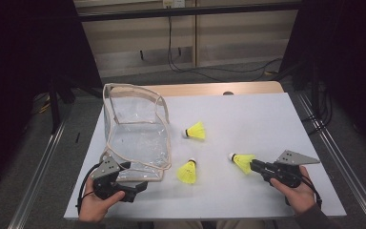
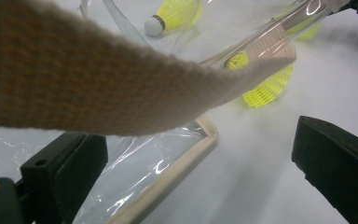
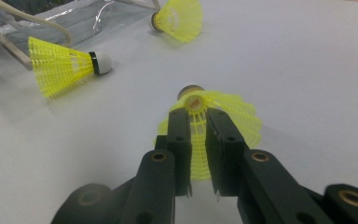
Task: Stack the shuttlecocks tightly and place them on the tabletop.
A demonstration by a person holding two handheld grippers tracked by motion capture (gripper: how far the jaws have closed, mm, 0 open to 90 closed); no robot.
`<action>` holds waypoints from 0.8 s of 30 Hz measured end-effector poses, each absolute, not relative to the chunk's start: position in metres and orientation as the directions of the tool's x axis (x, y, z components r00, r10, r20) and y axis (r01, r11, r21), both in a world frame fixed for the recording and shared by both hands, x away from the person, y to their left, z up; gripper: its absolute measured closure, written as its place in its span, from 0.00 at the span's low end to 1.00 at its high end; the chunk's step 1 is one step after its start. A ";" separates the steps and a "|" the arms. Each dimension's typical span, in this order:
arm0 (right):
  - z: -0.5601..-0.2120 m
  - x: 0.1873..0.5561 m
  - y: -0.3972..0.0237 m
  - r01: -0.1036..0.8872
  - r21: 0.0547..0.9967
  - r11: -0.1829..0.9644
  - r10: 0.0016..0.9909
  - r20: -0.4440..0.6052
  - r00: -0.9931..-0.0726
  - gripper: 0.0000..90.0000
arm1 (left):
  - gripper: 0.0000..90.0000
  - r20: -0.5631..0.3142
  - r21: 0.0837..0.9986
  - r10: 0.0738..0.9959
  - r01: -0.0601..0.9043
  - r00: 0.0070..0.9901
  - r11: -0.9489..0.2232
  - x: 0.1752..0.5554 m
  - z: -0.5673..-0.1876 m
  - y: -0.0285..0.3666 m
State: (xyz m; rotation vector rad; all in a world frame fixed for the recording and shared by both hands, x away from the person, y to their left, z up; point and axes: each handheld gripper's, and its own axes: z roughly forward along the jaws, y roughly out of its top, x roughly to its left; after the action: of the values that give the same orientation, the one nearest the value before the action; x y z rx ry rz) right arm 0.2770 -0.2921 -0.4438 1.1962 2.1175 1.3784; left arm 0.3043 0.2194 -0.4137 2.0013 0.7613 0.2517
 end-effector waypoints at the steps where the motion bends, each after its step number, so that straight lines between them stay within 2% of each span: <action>1: -0.444 0.277 -0.292 0.464 0.869 0.172 0.795 0.155 -0.586 0.87 | 0.04 -0.126 0.838 0.606 0.411 0.785 -0.358 0.304 -0.414 0.219; 6: -0.443 0.275 -0.292 0.463 0.870 0.171 0.792 0.158 -0.589 0.83 | 0.04 -0.125 0.837 0.607 0.412 0.785 -0.360 0.304 -0.414 0.219; 20: -0.443 0.274 -0.283 0.473 0.860 0.193 0.777 0.161 -0.609 0.63 | 0.04 -0.125 0.838 0.607 0.411 0.785 -0.359 0.304 -0.414 0.219; 24: -0.444 0.278 -0.278 0.478 0.852 0.212 0.780 0.147 -0.609 0.62 | 0.04 -0.124 0.837 0.607 0.411 0.785 -0.361 0.304 -0.413 0.219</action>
State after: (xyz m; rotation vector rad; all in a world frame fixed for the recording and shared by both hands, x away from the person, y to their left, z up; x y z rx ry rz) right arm 0.2775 -0.2779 -0.4443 1.1790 2.1776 1.3516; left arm 0.3044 0.2192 -0.4135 2.0038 0.7619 0.2541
